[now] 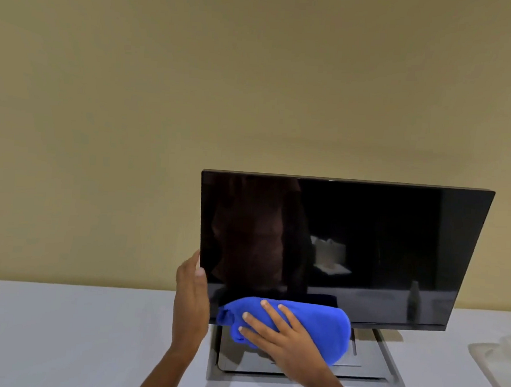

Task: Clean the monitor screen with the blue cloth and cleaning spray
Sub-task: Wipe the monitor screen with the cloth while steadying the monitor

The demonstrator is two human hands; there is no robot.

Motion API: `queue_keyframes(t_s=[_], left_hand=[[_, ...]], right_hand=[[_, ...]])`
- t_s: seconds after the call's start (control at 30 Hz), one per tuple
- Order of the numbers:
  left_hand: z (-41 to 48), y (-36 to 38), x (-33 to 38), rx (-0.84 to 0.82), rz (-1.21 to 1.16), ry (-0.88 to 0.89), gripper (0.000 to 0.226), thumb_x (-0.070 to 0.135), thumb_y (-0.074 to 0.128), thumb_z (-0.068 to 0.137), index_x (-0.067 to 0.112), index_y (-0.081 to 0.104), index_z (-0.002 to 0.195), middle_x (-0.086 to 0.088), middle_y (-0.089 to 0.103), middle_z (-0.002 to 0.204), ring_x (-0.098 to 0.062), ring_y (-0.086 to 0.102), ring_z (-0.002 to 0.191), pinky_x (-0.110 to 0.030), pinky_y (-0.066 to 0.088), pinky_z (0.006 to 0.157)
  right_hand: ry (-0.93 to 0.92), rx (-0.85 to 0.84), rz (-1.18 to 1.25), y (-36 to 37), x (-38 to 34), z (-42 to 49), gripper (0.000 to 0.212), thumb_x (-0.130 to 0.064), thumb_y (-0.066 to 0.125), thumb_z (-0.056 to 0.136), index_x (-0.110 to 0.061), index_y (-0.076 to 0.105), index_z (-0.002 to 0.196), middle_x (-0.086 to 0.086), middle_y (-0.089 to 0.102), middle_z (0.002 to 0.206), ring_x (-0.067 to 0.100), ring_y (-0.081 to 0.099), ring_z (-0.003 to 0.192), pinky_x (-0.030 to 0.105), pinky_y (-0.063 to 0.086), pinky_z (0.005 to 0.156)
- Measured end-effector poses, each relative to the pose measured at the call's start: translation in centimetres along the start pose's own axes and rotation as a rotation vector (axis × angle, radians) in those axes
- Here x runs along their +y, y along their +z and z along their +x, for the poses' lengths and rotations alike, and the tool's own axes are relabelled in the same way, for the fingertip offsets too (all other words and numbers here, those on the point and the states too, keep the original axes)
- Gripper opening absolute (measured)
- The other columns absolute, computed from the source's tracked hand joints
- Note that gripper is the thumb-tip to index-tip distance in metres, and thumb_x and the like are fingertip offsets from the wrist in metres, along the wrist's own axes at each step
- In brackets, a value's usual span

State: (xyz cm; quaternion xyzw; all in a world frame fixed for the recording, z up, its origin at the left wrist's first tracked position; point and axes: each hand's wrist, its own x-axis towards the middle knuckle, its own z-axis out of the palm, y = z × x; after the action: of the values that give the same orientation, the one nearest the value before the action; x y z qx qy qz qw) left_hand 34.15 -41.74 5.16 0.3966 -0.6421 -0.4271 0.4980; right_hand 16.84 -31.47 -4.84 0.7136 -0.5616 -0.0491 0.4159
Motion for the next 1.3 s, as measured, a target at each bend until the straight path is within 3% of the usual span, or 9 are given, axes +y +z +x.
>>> queue_keyframes(t_s=[0.07,0.2,0.33,0.5,0.67,0.83,0.97,1.17,1.3], left_hand=[[0.2,0.7,1.0,0.058,0.254,0.180,0.074,0.065,0.015,0.086,0.016,0.035,0.137,-0.008,0.033,0.143,-0.023,0.035,0.133,-0.033,0.029,0.106],[2.1,2.7,4.3,0.051,0.454,0.431,0.054,0.041,0.021,0.094,0.011,0.031,0.139,-0.016,0.029,0.148,-0.024,0.019,0.139,-0.039,0.019,0.113],[4.4,5.3,8.9,-0.032,0.619,0.663,0.056,0.040,0.011,0.097,0.008,0.034,0.136,-0.018,0.037,0.145,-0.025,0.017,0.138,-0.036,0.010,0.112],[5.9,8.8,13.5,-0.122,0.789,0.759,0.071,0.046,0.003,0.095,0.001,0.042,0.133,-0.015,0.042,0.144,-0.027,0.029,0.138,-0.035,0.010,0.111],[6.2,10.9,14.3,-0.126,0.856,0.751,0.081,0.053,-0.002,0.091,0.002,0.045,0.132,-0.015,0.045,0.142,-0.031,0.029,0.139,-0.038,0.011,0.116],[5.1,11.8,13.9,-0.134,0.865,0.674,0.075,0.052,0.006,0.090,0.003,0.038,0.136,-0.014,0.043,0.144,-0.029,0.022,0.142,-0.044,0.013,0.116],[4.5,12.4,13.7,-0.118,0.858,0.624,0.069,0.045,0.012,0.089,0.002,0.034,0.138,-0.016,0.039,0.146,-0.029,0.023,0.142,-0.046,0.015,0.116],[2.2,12.7,11.9,-0.063,0.945,0.583,0.063,0.042,0.017,0.091,0.005,0.029,0.141,-0.015,0.026,0.152,-0.028,0.019,0.142,-0.049,0.015,0.114],[-0.6,13.0,9.5,-0.089,0.971,0.506,0.067,0.047,0.007,0.094,0.005,0.030,0.140,-0.015,0.028,0.151,-0.027,0.021,0.140,-0.048,0.017,0.112]], right_hand=[[0.102,0.070,0.006,-0.4,2.2,-0.4,0.067,-0.018,0.050,0.077,-0.033,0.032,0.139,-0.003,0.009,0.155,0.031,0.016,0.135,0.044,0.015,0.109],[0.385,0.154,0.101,-3.1,7.2,1.4,0.062,-0.014,0.048,0.073,-0.032,0.040,0.132,-0.004,0.033,0.142,0.031,0.034,0.129,0.040,0.033,0.098],[0.371,0.208,0.126,-5.1,10.8,4.0,0.056,-0.026,0.046,0.078,-0.032,0.038,0.133,-0.004,0.033,0.142,0.028,0.034,0.129,0.041,0.033,0.099],[0.399,0.239,0.142,-5.9,15.5,4.3,0.059,-0.031,0.046,0.077,-0.032,0.035,0.135,-0.004,0.030,0.144,0.028,0.031,0.131,0.043,0.037,0.101],[0.665,0.296,0.221,-5.8,21.7,0.3,0.059,-0.033,0.050,0.078,-0.028,0.037,0.136,0.000,0.027,0.146,0.031,0.029,0.134,0.040,0.033,0.098],[1.107,0.351,0.383,-4.7,25.0,-4.4,0.062,-0.035,0.043,0.079,-0.020,0.037,0.138,0.011,0.031,0.148,0.034,0.032,0.134,0.043,0.036,0.102],[1.401,0.378,0.543,-3.4,23.4,-7.4,0.067,-0.040,0.036,0.082,-0.015,0.029,0.143,0.016,0.025,0.151,0.033,0.030,0.136,0.044,0.031,0.107],[1.637,0.308,0.631,-1.4,17.5,-9.8,0.067,-0.041,0.034,0.084,-0.012,0.026,0.144,0.020,0.028,0.148,0.040,0.035,0.131,0.054,0.037,0.101],[1.798,0.295,0.713,-1.3,13.5,-9.2,0.061,-0.027,0.049,0.088,-0.003,0.031,0.141,0.026,0.032,0.145,0.048,0.042,0.121,0.056,0.041,0.093]])
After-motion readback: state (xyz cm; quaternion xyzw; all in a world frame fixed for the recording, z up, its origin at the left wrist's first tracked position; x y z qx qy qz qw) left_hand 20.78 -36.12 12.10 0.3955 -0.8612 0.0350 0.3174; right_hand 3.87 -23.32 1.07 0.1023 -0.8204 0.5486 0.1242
